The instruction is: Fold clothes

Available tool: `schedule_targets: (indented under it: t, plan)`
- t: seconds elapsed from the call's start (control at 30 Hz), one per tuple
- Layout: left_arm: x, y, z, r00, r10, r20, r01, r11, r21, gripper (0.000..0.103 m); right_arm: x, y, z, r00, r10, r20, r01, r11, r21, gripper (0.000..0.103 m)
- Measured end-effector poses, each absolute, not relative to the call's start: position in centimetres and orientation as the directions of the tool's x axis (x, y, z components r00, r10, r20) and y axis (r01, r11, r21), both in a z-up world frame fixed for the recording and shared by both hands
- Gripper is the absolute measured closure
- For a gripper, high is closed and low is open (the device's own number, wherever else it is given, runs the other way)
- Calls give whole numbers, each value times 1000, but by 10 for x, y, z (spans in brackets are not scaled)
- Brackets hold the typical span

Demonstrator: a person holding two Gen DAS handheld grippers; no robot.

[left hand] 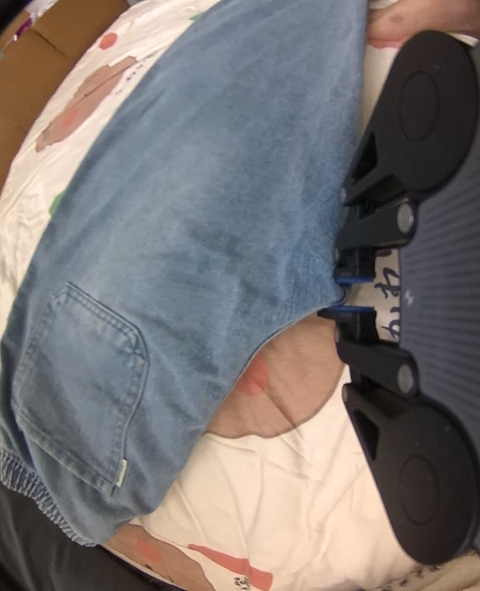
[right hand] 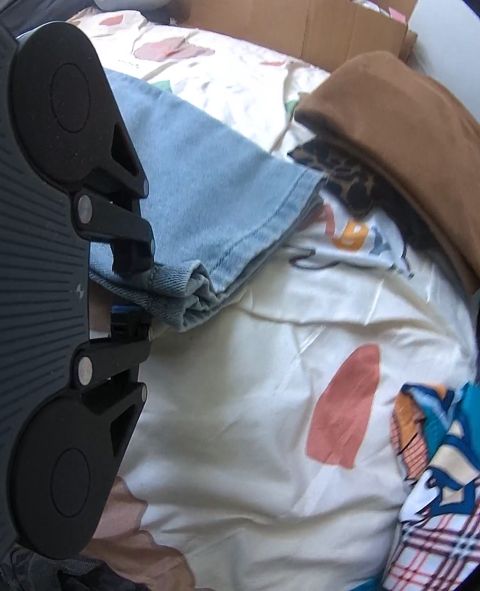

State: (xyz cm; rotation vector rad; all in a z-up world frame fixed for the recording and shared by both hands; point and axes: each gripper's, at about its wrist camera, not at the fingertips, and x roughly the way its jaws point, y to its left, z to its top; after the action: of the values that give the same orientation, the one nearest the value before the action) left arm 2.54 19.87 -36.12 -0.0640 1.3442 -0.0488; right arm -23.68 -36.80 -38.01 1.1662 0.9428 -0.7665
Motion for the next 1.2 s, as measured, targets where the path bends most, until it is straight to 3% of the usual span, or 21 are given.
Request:
schedule_targets:
  t: [0.2, 0.67, 0.93, 1.03, 1.2]
  plan:
    - [21, 204, -345, 209, -63, -976, 3, 998, -64, 90, -250, -373, -370, 368, -43, -929, 905, 245, 348, 72]
    - [61, 232, -282, 383, -30, -923, -57, 997, -56, 89, -208, -396, -320, 432, -180, -884, 816, 496, 298, 72]
    - [111, 206, -286, 427, -61, -902, 42, 998, -48, 78, -159, -377, -314, 472, -145, -870, 708, 651, 275, 70]
    - [124, 186, -293, 433, -87, -897, 100, 994, -48, 68, -143, -358, -317, 476, -109, -872, 646, 716, 263, 63]
    - [135, 143, -311, 423, -140, -895, 217, 975, -50, 52, -120, -324, -331, 454, -47, -890, 547, 803, 237, 62]
